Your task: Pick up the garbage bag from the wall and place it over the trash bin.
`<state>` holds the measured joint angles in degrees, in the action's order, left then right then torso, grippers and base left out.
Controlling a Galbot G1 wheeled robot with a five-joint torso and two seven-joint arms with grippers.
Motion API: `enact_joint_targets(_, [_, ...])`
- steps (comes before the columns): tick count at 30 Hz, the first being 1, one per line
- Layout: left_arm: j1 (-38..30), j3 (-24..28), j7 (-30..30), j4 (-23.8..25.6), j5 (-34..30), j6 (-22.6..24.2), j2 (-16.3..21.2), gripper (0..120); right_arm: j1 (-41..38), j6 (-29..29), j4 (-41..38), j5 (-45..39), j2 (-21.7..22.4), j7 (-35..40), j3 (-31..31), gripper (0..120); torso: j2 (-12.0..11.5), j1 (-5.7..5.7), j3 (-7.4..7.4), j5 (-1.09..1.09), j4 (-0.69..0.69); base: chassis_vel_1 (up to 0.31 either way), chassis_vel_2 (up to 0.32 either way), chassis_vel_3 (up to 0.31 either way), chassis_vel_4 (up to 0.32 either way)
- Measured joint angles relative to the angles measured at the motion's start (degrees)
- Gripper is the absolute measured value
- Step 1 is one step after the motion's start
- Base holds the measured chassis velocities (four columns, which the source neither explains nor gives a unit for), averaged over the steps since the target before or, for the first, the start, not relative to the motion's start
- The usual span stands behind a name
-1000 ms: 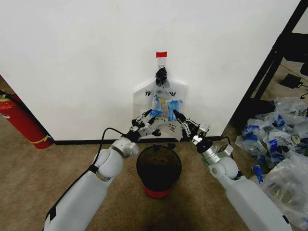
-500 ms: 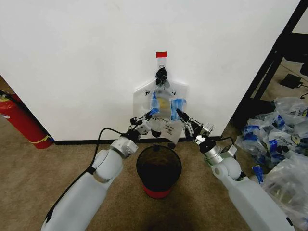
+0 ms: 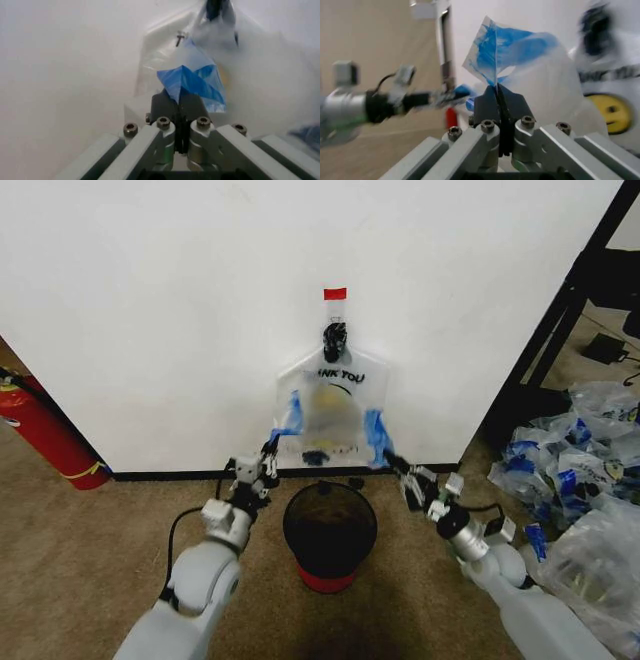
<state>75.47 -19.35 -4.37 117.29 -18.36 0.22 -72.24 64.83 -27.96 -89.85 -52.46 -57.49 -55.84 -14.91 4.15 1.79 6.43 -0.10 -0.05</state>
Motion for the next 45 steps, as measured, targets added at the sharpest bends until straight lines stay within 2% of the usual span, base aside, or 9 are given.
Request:
enact_joint_targets(5, [2.6, -1.2, 0.3, 4.6, -1.7, -0.3, -0.5, 0, 1.3, -0.8, -0.9, 1.3, 0.0, -2.2, -1.1, 0, 0.0, 0.0, 0.0, 0.0, -0.08, 0.0, 0.0, 0.0, 0.0])
enact_joint_targets(6, [2.8, -1.4, 0.4, 5.1, -1.8, -0.3, -0.5, 0, 1.4, -0.9, -1.1, 1.2, 0.0, -2.2, -1.1, 0, 0.0, 0.0, 0.0, 0.0, -0.08, 0.0, 0.0, 0.0, 0.0])
enact_joint_targets(9, [5.6, -2.2, 0.8, 10.7, -3.2, -0.3, -0.9, 0, 2.0, -2.0, -4.1, 0.3, 0.1, -1.4, -1.5, 0, 0.0, 0.0, 0.0, 0.0, -0.02, 0.0, 0.0, 0.0, 0.0])
enact_joint_targets(16, [10.3, -1.2, 1.4, 15.9, -4.8, -0.5, -2.8, 0, 4.0, -2.4, -11.5, -0.2, 1.1, 1.0, -5.5, 0, 0.0, 0.0, 0.0, 0.0, -0.04, 0.0, 0.0, 0.0, 0.0])
enact_joint_targets(25, [10.8, 0.5, 1.2, 18.4, -5.6, 0.4, -4.8, 0, 4.7, -2.0, -18.8, -0.8, 2.3, 3.8, -8.8, 0, 0.0, 0.0, 0.01, -0.01, -0.04, 0.0, 0.0, 0.0, 0.0])
enact_joint_targets(35, [12.2, 0.9, 0.3, 20.8, -4.5, 3.0, -4.8, 0, 5.5, -2.0, -19.9, -0.7, 2.2, 3.8, -8.6, 0, 0.0, 0.0, 0.01, 0.0, -0.04, 0.0, 0.0, 0.0, 0.0])
enact_joint_targets(45, [14.4, 3.3, 0.1, 14.9, -4.6, 1.3, -6.9, 0, 4.3, -3.4, -13.8, 2.9, 1.5, 1.3, -8.7, 0, 0.0, 0.01, 0.01, 0.0, -0.04, 0.0, 0.0, 0.0, 0.0])
